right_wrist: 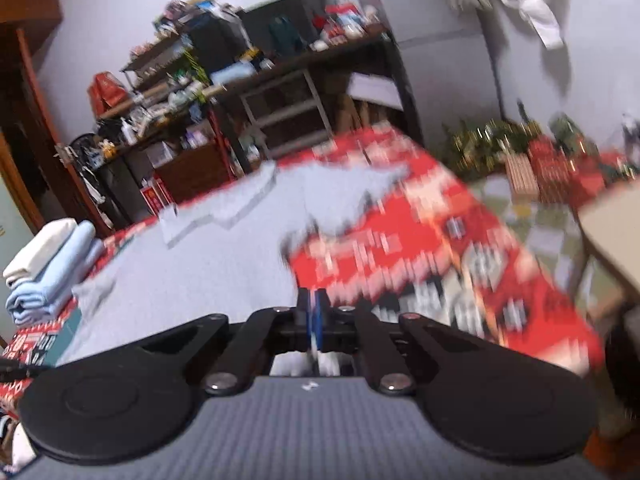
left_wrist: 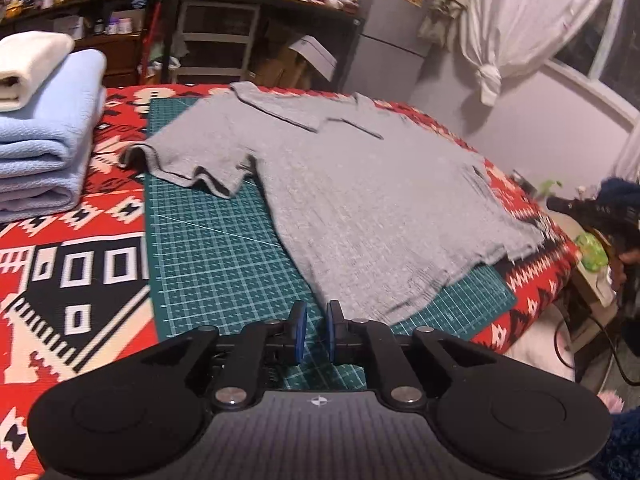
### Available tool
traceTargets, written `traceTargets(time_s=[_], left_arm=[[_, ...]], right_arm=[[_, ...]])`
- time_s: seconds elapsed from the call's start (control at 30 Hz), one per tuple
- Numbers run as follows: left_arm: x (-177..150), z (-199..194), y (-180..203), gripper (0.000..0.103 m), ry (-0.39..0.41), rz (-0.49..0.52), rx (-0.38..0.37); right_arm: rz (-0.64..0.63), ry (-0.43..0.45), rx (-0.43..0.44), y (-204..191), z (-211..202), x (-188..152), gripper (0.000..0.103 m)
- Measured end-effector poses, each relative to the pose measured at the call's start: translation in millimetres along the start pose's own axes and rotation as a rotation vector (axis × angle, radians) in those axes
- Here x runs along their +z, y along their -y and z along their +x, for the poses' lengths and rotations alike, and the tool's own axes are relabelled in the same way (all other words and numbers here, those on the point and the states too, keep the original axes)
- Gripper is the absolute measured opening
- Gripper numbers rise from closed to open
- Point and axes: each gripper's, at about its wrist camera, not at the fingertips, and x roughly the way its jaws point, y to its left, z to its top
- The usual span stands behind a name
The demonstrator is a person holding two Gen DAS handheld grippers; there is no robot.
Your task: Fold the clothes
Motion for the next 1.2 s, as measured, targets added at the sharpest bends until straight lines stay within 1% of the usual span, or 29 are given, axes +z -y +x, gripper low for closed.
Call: traceTargets(time_s=[0.03,0.1,0.2,0.37,0.5,0.6,0.67,0.8,0.87,0.9,0.97,1.03,1.07,1.1,1.2], left_arm=[[0,-2,-2,0.009,0.008,-0.017,-0.005],[1,-6,-5,0.014,0.025,-0.035,0.002],[1,-10,-7,0.018,0.036,-0.036,0.032],[3,-14,-16,0.018,0.045,-0.07,0.048],[6,-11,-20,0.018,0.042,-0.08,0.052],[8,-6,-20,0.018,0.034,-0.076,0.049],[9,-3,-20,0.021,0.03,-0.073,0.047],[10,3,-19,0.021,0.02,-0.063,0.037],[9,3,-19,0.022,0.02,-0.063,0.037],[9,3,-19,0.022,0.021,-0.063,0.038],[9,2,-19,0.023,0.022,-0.063,0.04],[9,1,-19,0.023,0.023,-0.064,0.041],[9,1,-19,0.023,0.024,-0.064,0.042],[8,1,-19,0.023,0.024,-0.064,0.043],[8,0,-20,0.023,0.026,-0.065,0.046]], right_arm=[[-0.004,-0.006,0.003,-1,11,9,0.007],[-0.016,-0.031,0.001,-2,37,24,0.007],[-0.08,-0.085,-0.021,-13,76,34,0.007],[-0.131,-0.146,-0.037,-27,116,34,0.008],[-0.143,-0.176,-0.025,-33,130,32,0.008],[-0.169,-0.196,-0.035,-37,135,28,0.008],[-0.197,-0.2,-0.044,-41,136,28,0.008],[-0.249,-0.21,-0.061,-49,138,29,0.009],[-0.244,-0.212,-0.06,-49,139,32,0.021],[-0.234,-0.212,-0.061,-49,140,33,0.023],[-0.244,-0.219,-0.061,-49,144,33,0.023],[-0.286,-0.217,-0.064,-53,144,31,0.02],[-0.31,-0.215,-0.065,-56,145,30,0.006],[-0.33,-0.216,-0.066,-58,145,28,0.0],[-0.407,-0.211,-0.095,-65,143,24,0.0]])
